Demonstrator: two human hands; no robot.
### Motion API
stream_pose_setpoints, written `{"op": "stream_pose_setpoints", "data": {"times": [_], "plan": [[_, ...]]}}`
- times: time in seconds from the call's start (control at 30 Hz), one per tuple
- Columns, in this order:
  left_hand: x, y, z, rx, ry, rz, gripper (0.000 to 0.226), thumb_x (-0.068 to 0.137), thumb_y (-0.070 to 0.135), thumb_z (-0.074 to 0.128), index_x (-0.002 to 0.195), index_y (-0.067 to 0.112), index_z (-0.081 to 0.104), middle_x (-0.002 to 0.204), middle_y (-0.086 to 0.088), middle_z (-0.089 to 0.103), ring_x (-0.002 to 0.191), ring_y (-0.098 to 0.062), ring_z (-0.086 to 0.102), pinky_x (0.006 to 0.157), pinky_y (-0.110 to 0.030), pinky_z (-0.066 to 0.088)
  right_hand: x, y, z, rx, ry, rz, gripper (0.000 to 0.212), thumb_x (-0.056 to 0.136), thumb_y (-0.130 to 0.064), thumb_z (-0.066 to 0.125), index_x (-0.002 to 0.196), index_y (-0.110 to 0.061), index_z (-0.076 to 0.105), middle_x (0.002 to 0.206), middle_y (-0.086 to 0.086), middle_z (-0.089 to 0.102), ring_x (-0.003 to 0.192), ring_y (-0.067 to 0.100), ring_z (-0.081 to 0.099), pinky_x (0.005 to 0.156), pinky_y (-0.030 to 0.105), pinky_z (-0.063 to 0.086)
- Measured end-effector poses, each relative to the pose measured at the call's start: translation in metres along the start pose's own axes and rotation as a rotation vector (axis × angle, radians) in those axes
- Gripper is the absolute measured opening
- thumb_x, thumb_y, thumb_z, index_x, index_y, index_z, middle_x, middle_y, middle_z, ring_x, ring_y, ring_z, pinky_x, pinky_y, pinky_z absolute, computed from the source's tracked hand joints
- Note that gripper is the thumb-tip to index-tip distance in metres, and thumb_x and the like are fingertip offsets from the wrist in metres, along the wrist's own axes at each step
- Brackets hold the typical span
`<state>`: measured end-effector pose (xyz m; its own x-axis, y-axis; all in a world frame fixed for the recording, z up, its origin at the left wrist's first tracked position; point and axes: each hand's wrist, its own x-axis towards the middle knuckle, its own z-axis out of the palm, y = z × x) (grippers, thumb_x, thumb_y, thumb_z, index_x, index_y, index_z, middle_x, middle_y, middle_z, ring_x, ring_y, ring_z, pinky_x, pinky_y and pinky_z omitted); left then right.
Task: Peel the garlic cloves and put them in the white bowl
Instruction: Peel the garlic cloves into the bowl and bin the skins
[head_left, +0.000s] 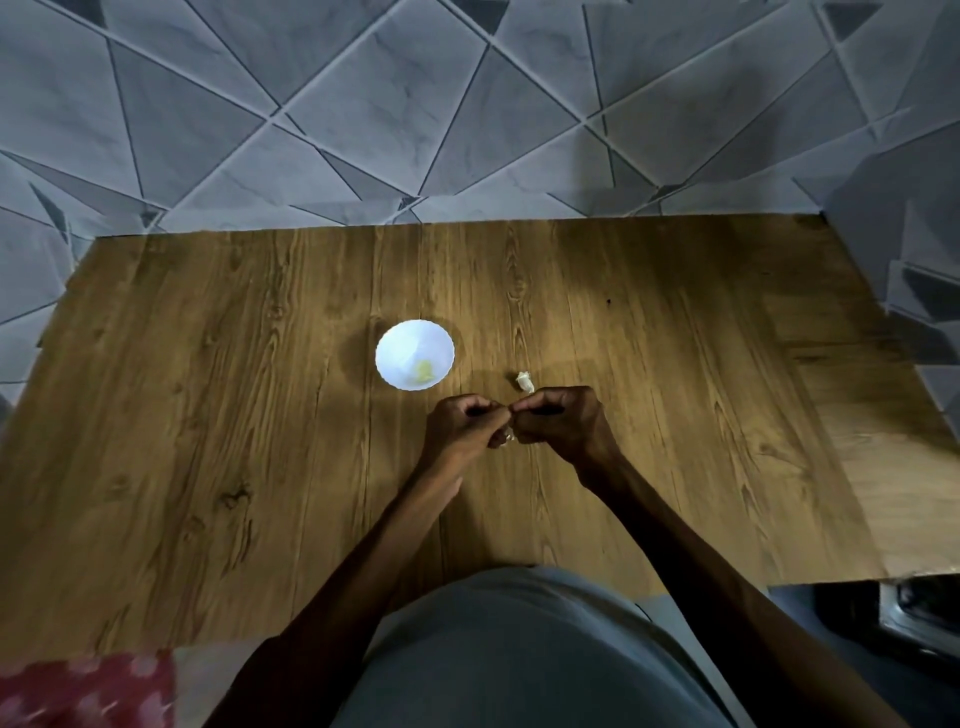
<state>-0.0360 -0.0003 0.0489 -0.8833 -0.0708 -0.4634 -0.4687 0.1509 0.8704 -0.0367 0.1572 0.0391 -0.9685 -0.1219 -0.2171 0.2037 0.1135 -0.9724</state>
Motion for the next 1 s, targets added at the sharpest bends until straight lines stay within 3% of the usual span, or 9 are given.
{"op": "stream_pose_setpoints", "data": {"times": [0.2,0.33,0.43,0.6,0.83,1.0], "plan": [[-0.001,0.008,0.000,-0.096,-0.016,-0.067,0.013,0.089,0.006,0.062,0.090,-0.003,0.071,0.064,-0.008,0.066,0.048,-0.008,0.059,0.053,-0.018,0.050,-0.002,-0.002,-0.004,0.242,-0.097,0.098,0.026,0.086,-0.003,0.069,0.110,0.007,0.066,0.099,0.022,0.071,0.088,0.025,0.070,0.075,0.029,0.058],[-0.001,0.006,-0.001,-0.075,0.011,-0.020,0.011,0.087,0.009,0.064,0.080,0.005,0.072,0.061,-0.003,0.066,0.050,-0.009,0.058,0.050,-0.018,0.047,-0.002,-0.005,-0.004,0.266,-0.131,0.097,0.039,0.080,-0.013,0.072,0.113,0.006,0.065,0.103,0.024,0.070,0.092,0.028,0.070,0.081,0.035,0.060],[-0.001,0.006,-0.001,-0.083,-0.015,-0.012,0.012,0.087,0.010,0.065,0.077,0.009,0.071,0.060,-0.001,0.064,0.052,-0.008,0.056,0.050,-0.019,0.046,-0.001,-0.007,-0.001,0.251,-0.112,0.099,0.039,0.079,-0.014,0.073,0.111,0.006,0.065,0.103,0.027,0.069,0.089,0.027,0.069,0.078,0.032,0.060],[-0.002,0.011,-0.009,-0.147,-0.097,-0.032,0.014,0.090,0.008,0.062,0.079,0.007,0.070,0.061,-0.001,0.063,0.053,-0.007,0.055,0.050,-0.017,0.044,0.002,-0.007,-0.001,0.247,-0.121,0.107,0.026,0.086,-0.008,0.068,0.110,0.003,0.068,0.092,0.014,0.071,0.083,0.019,0.069,0.074,0.028,0.058],[-0.001,0.014,-0.011,-0.199,-0.099,-0.052,0.011,0.088,0.005,0.063,0.081,0.005,0.071,0.063,-0.003,0.064,0.055,-0.009,0.057,0.050,-0.017,0.046,0.003,-0.007,-0.002,0.274,-0.135,0.102,0.024,0.091,-0.004,0.062,0.113,0.002,0.067,0.094,0.013,0.073,0.088,0.022,0.070,0.079,0.031,0.059],[0.001,0.013,-0.012,-0.177,-0.134,-0.063,0.013,0.089,0.007,0.063,0.080,0.009,0.072,0.067,-0.005,0.066,0.062,-0.012,0.059,0.055,-0.019,0.049,0.002,-0.012,-0.002,0.325,-0.133,0.141,0.028,0.081,-0.015,0.068,0.106,-0.001,0.070,0.093,0.013,0.073,0.087,0.023,0.070,0.082,0.034,0.059]]}}
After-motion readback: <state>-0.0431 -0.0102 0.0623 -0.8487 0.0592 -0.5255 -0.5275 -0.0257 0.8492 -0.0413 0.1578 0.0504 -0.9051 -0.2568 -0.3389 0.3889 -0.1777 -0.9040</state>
